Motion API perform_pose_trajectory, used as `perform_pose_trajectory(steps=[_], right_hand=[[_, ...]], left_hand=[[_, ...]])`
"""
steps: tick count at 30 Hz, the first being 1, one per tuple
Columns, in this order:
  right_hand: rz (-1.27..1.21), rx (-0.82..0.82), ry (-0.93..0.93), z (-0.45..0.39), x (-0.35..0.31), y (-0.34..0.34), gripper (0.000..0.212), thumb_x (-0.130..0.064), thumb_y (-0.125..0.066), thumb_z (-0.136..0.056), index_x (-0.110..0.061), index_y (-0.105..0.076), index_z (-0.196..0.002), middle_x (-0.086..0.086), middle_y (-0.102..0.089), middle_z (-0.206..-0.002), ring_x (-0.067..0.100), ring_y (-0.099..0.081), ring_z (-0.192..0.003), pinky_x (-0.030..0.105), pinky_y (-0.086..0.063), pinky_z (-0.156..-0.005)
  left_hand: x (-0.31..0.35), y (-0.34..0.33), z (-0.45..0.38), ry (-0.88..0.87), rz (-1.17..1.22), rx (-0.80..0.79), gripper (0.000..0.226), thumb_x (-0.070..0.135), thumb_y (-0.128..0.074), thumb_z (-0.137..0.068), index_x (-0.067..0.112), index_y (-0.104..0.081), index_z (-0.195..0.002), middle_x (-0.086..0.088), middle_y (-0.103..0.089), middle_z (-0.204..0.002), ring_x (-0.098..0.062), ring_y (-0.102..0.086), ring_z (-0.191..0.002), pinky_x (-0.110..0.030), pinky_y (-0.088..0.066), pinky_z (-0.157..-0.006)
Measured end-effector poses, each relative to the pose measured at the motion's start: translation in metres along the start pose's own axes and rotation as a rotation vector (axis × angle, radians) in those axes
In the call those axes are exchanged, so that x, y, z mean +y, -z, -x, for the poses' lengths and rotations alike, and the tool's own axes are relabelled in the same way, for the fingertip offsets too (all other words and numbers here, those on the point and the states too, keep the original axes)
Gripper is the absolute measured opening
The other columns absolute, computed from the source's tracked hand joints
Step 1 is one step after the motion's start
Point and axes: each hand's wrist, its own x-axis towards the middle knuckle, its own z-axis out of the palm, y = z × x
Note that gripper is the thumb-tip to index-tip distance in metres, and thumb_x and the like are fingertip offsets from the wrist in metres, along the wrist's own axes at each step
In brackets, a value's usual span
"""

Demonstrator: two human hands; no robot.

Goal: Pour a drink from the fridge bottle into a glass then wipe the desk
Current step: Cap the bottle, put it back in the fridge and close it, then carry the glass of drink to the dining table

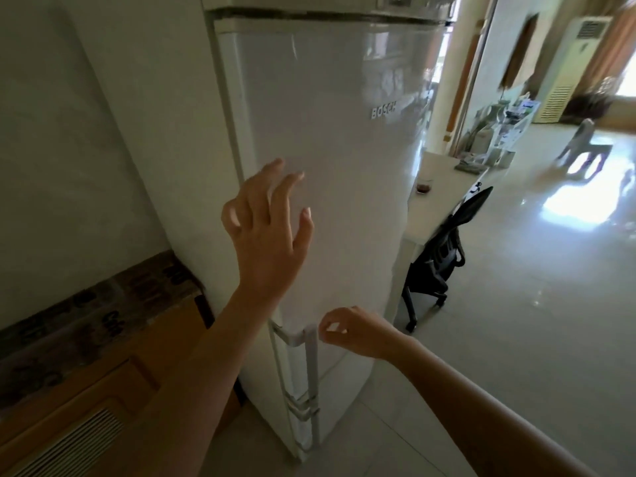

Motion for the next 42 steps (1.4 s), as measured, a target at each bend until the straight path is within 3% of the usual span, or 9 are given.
perform_pose_trajectory(steps=[3,5,8,12,16,19,27,36,42], right_hand=[[0.056,0.093,-0.056,0.043,0.022,0.020,0.021,-0.037,-0.051,-0.092,-0.026,-0.062,-0.107,-0.008,-0.065,-0.106,0.007,-0.059,-0.089,0.016,-0.042,-0.073],[0.079,0.167,-0.128,0.074,0.041,0.030,0.023,-0.040,-0.048,-0.092,-0.029,-0.063,-0.106,-0.010,-0.066,-0.105,0.007,-0.060,-0.087,0.022,-0.047,-0.076],[0.110,0.275,-0.242,0.117,0.071,0.045,0.024,-0.041,-0.047,-0.092,-0.029,-0.064,-0.102,-0.009,-0.069,-0.099,0.009,-0.062,-0.083,0.029,-0.051,-0.078],[0.082,0.457,-0.336,0.152,0.113,0.064,0.022,-0.044,-0.048,-0.091,-0.032,-0.062,-0.102,-0.011,-0.067,-0.100,0.009,-0.062,-0.085,0.034,-0.054,-0.077],[0.066,0.516,-0.444,0.168,0.147,0.090,0.044,-0.051,-0.044,-0.091,-0.033,-0.046,-0.131,-0.006,-0.057,-0.128,0.014,-0.057,-0.108,0.036,-0.050,-0.088],[0.073,0.551,-0.479,0.180,0.179,0.109,0.049,-0.051,-0.041,-0.092,-0.033,-0.038,-0.138,-0.004,-0.053,-0.133,0.014,-0.052,-0.116,0.035,-0.046,-0.094],[0.124,0.591,-0.626,0.184,0.284,0.169,0.057,-0.062,-0.035,-0.087,-0.036,-0.035,-0.138,-0.007,-0.050,-0.136,0.011,-0.056,-0.107,0.033,-0.048,-0.088],[0.115,0.635,-0.698,0.175,0.407,0.253,0.063,-0.066,-0.028,-0.083,-0.036,-0.033,-0.139,-0.006,-0.047,-0.140,0.013,-0.051,-0.118,0.034,-0.045,-0.091],[0.119,0.600,-0.618,0.146,0.513,0.309,0.076,-0.079,-0.016,-0.077,-0.036,-0.033,-0.138,-0.008,-0.048,-0.138,0.011,-0.054,-0.114,0.032,-0.045,-0.091]], left_hand=[[0.033,-0.007,0.012,-0.023,0.138,-0.158,0.029,0.026,-0.056,-0.089,0.018,-0.055,-0.117,-0.005,-0.059,-0.123,-0.019,-0.052,-0.113,-0.037,-0.038,-0.092],[0.053,-0.012,0.017,0.001,0.213,-0.280,0.023,0.027,-0.053,-0.089,0.017,-0.060,-0.108,-0.001,-0.066,-0.105,-0.016,-0.061,-0.091,-0.026,-0.040,-0.079],[0.083,-0.025,0.024,0.080,0.280,-0.409,0.018,0.031,-0.052,-0.087,0.019,-0.064,-0.095,0.004,-0.069,-0.086,-0.006,-0.055,-0.069,-0.013,-0.031,-0.058],[0.125,-0.054,0.033,0.023,0.345,-0.579,0.018,0.031,-0.055,-0.089,0.021,-0.064,-0.101,0.005,-0.069,-0.095,-0.004,-0.055,-0.075,-0.015,-0.036,-0.060],[0.162,-0.098,0.034,0.037,0.431,-0.873,0.031,0.041,-0.055,-0.088,0.028,-0.058,-0.116,0.011,-0.063,-0.113,-0.002,-0.055,-0.088,-0.013,-0.037,-0.064],[0.188,-0.140,0.037,0.039,0.447,-0.992,0.038,0.046,-0.056,-0.086,0.032,-0.054,-0.122,0.013,-0.060,-0.118,-0.006,-0.058,-0.099,-0.021,-0.043,-0.072],[0.260,-0.274,0.032,-0.019,0.429,-1.133,0.039,0.053,-0.050,-0.087,0.034,-0.051,-0.122,0.014,-0.061,-0.117,-0.007,-0.059,-0.098,-0.024,-0.041,-0.070],[0.336,-0.406,0.006,-0.101,0.367,-1.064,0.039,0.053,-0.050,-0.087,0.032,-0.055,-0.119,0.010,-0.062,-0.115,-0.013,-0.059,-0.101,-0.033,-0.047,-0.085],[0.376,-0.505,-0.007,-0.082,0.256,-1.057,0.037,0.055,-0.048,-0.086,0.034,-0.056,-0.116,0.012,-0.063,-0.112,-0.012,-0.061,-0.097,-0.029,-0.046,-0.079]])
